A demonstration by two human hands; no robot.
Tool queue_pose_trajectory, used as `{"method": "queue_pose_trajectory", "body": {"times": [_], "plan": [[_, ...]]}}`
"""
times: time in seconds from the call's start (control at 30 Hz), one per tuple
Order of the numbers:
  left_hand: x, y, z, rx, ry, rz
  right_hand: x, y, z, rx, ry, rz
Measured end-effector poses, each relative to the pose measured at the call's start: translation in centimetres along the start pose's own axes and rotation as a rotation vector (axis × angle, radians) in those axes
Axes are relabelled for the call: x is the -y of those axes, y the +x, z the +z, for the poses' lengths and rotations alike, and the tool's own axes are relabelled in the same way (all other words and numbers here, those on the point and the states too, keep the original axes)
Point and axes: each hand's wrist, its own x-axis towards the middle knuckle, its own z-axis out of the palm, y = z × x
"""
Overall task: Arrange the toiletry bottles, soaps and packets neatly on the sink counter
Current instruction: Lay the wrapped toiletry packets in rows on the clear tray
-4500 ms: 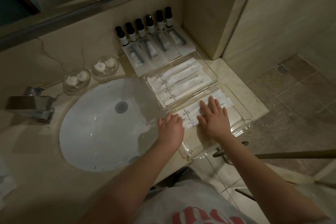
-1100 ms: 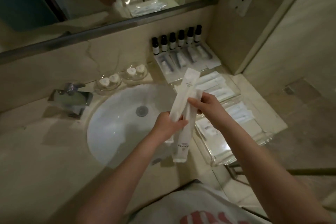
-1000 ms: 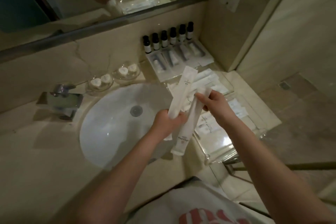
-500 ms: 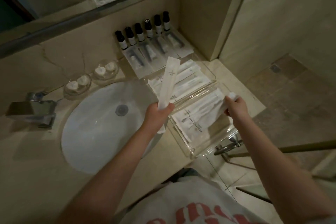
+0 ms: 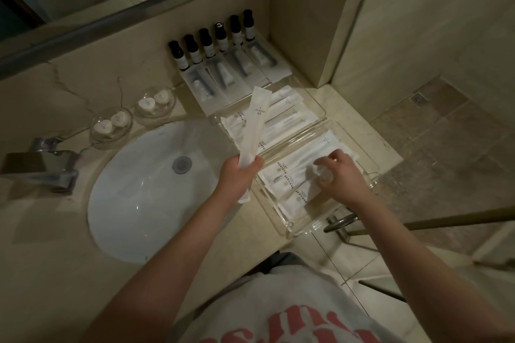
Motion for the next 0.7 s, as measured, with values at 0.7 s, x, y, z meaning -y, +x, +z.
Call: {"method": "queue_pose_trajectory", "body": {"times": [0.7], "plan": [[-0.5,-0.3,0.2,0.163,-0.269,-0.024,4.4,0.3,0.9,-0.188,0.471,0.078]]}}
